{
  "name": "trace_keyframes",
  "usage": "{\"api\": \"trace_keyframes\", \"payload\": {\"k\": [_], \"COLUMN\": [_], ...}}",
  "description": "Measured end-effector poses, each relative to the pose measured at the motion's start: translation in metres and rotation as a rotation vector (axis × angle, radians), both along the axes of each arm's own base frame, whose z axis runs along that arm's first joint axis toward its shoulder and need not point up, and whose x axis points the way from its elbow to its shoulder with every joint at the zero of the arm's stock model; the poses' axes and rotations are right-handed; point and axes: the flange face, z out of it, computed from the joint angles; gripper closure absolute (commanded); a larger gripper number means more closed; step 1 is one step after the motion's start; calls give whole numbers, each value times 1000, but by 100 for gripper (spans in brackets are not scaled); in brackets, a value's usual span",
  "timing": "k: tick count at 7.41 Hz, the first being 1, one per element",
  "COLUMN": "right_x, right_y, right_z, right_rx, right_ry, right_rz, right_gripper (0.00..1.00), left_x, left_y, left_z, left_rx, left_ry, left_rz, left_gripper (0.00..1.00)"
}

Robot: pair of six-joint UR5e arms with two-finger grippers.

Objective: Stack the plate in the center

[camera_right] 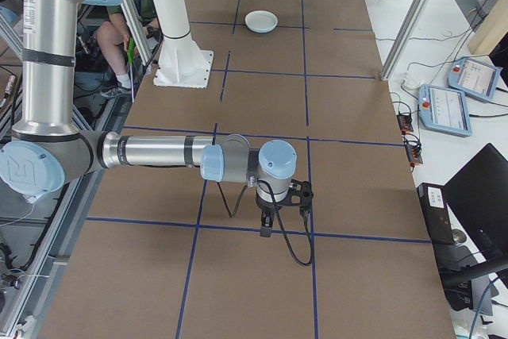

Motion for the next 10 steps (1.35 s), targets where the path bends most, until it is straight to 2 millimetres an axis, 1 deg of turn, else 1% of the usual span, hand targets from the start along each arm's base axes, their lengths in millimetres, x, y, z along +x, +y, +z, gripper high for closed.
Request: {"api": "trace_keyframes", "payload": {"k": [1,2,3,7,10], "right_x": [0,0,0,0,0], "right_y": [0,0,0,0,0], "right_z": [0,0,0,0,0], "right_rx": [0,0,0,0,0], "right_ry": [0,0,0,0,0], "right_rz": [0,0,1,0,0], "right_gripper": [0,0,0,0,0], "left_x": [-13,-18,-19,-21,-21], "left_y": [6,13,17,16,18], "left_z": [-3,-1,2,-2,-1], "left_rx": [-41,-62,-70,-61,-63], "left_ry": [103,155,165,156,156], "left_rz": [-30,-46,-51,-52,-53], "left_gripper": [0,0,0,0,0]}}
